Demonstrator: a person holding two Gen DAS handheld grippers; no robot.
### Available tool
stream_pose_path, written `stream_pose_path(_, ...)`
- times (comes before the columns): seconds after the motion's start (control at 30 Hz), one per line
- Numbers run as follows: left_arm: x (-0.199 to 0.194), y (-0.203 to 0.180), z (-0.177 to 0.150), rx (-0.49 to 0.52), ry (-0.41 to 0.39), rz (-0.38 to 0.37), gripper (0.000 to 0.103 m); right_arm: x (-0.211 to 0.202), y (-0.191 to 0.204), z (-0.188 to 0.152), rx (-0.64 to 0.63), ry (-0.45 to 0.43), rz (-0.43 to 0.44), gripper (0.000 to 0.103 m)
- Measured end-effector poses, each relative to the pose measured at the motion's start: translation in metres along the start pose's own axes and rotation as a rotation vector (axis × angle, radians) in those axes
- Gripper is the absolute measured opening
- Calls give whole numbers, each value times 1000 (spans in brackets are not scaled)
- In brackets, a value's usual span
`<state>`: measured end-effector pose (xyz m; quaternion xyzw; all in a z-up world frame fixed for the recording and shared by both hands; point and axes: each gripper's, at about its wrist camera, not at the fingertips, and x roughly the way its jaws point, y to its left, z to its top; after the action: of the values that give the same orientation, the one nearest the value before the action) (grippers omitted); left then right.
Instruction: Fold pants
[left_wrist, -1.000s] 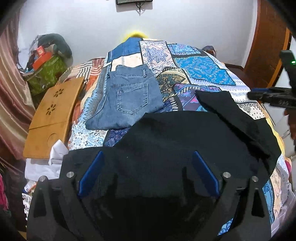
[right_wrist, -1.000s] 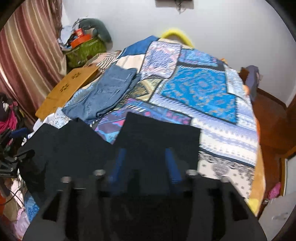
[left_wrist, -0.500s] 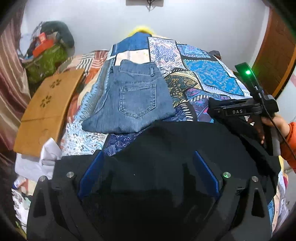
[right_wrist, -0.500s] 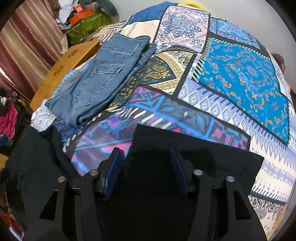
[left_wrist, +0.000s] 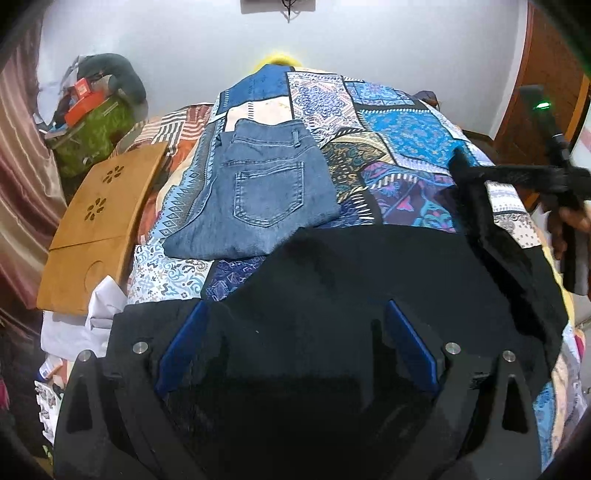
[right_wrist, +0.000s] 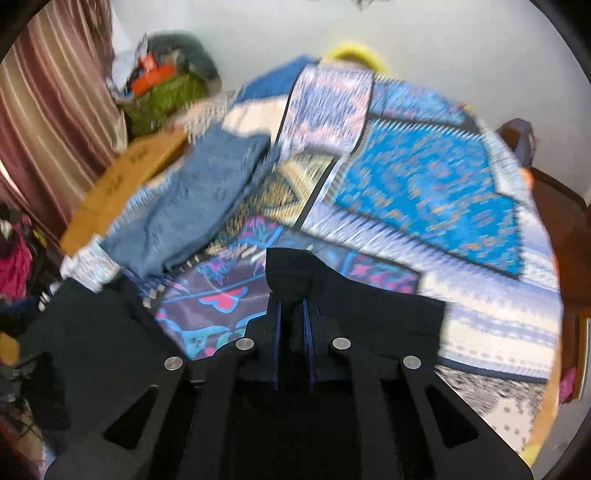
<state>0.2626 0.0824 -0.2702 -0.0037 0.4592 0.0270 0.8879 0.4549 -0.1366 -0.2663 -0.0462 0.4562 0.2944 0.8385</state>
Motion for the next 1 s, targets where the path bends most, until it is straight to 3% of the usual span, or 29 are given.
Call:
stream_pose_path(0.17,-19,-12,1,-41,-1,-59,96,-89,-23,-17,25,-116,-23,9)
stream_pose_path(0.33,-29,-34,-2,-25,12,-102,96,-158,-54,-76,54,-150,-102,9)
stream_pose_path(0.57,-31,-70,-21,77,34,-100,96,-157,-94,-173,177,-60,-164,13)
stream_pose_path(0.63,-29,-73,-26,80,45,-101,96,-142,-104,-201,232,-13,-182,22)
stream_pose_path(0.73,-28,-68,-30,68,57,-89,96,-126,-115,-226,269,84,-197,24)
stream_pose_path(0.8,-34,-58,-31,57,45,-78,96,-121,-116,-229,281,128,-211,24)
stream_pose_path(0.9,-46,-34,-28,35,9,-51,96,-134,-116,-224,248,119,-291,25)
stream_pose_path(1.0,-57,-4,-23,16,-29,-17,96,-155,-106,-198,225,39,-324,45)
